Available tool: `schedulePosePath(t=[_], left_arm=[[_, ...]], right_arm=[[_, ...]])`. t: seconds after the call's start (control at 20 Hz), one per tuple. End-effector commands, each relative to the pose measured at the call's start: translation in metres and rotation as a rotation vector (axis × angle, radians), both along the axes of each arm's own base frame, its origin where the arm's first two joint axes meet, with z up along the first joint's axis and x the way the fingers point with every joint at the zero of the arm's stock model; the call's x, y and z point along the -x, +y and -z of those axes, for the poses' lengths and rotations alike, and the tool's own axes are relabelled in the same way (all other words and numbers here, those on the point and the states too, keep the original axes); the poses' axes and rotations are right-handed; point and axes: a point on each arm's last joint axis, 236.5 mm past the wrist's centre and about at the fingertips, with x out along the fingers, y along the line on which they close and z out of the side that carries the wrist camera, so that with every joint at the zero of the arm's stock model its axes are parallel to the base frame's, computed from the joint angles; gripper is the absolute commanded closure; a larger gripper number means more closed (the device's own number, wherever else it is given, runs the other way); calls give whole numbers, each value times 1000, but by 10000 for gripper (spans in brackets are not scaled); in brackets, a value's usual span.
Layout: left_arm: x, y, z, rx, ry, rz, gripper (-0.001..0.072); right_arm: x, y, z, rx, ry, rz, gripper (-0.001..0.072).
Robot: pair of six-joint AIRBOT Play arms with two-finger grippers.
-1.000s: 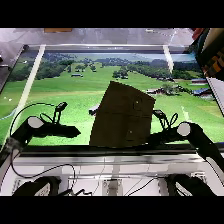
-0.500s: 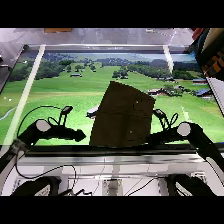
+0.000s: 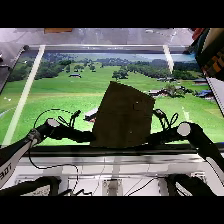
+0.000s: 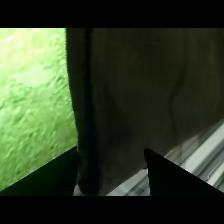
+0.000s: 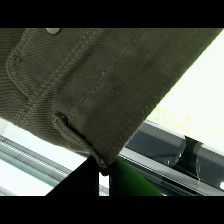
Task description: Fold the clothes and pants, and hang the long-sleeved shirts on hangers.
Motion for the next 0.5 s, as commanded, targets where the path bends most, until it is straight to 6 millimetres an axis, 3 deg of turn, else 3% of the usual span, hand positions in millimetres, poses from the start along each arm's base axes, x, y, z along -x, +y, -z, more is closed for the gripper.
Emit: schedulePosePath(t=[0.0, 0.15, 0.25, 0.35, 0.45], left_arm=[[10, -2, 7, -1, 17, 49, 191], [11, 1, 11, -26, 7, 66, 300], [10, 4, 13, -41, -2, 73, 447], [12, 7, 15, -52, -3, 86, 688], [11, 6, 14, -51, -6, 85, 691]], right_arm=[[0, 1, -1, -4, 0, 1, 679], [0, 2, -1, -7, 0, 2, 680], [0, 4, -2, -21, 2, 8, 680], [-1, 8, -4, -37, 4, 14, 679], [-1, 11, -9, -49, 5, 7, 680]])
